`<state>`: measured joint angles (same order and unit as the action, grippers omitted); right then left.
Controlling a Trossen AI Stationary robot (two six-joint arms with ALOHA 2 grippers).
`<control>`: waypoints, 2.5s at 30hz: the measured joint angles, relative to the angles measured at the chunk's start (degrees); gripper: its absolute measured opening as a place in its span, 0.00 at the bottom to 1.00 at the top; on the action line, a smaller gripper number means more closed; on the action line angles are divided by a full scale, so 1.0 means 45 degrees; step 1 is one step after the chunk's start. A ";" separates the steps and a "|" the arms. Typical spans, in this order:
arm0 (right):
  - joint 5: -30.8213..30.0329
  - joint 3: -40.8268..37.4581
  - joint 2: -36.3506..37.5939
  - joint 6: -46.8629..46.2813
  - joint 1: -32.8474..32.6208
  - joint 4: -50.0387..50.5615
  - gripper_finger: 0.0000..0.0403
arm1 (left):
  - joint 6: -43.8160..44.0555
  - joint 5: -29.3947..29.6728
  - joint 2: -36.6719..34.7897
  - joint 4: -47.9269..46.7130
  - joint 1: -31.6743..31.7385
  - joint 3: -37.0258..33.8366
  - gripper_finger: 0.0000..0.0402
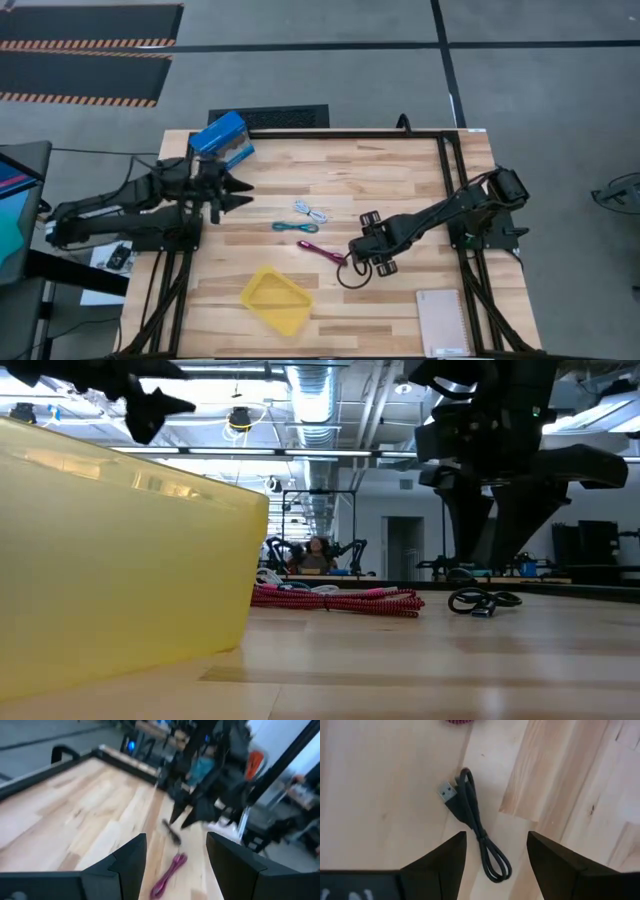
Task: Pick and place USB-C Cables
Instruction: Put the blue black charger cable into the yellow transparent bin
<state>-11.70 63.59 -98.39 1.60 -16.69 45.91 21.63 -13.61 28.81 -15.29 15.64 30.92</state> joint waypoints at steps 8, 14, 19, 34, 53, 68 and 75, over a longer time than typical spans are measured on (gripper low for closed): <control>0.0012 0.0000 0.0000 -0.0581 0.0177 -0.0133 0.58 | -0.0759 0.0240 0.1438 -0.0082 -0.0812 0.0000 0.49; 0.0015 0.0000 0.0000 -0.0542 0.0279 -0.0576 0.58 | -0.0771 0.0557 0.1695 -0.0074 -0.1392 0.0000 0.49; 0.0122 0.0000 0.0000 -0.0354 0.0316 -0.0728 0.58 | -0.0832 0.1356 0.1687 -0.0039 -0.2078 0.0000 0.49; 0.0258 -0.0005 0.0005 -0.0356 0.0363 -0.2083 0.58 | -0.0946 0.3980 0.3347 0.0661 -0.4089 0.0000 0.49; 0.0287 -0.0005 0.0005 -0.1415 0.0505 -0.3343 0.58 | -0.3866 0.4872 0.9972 0.3717 -0.3201 -0.0369 0.49; 0.0269 -0.0005 0.0010 -0.1738 0.0529 -0.3798 0.58 | -0.4560 0.4398 1.3512 0.5766 -0.3178 -0.0379 0.49; 0.0263 -0.0005 0.0010 -0.1733 0.0529 -0.4060 0.58 | -0.4419 0.4217 1.4572 0.6688 -0.3178 -0.0298 0.47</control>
<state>-10.52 63.57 -98.35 -6.20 -14.31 27.64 1.75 5.37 94.38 14.81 1.34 29.58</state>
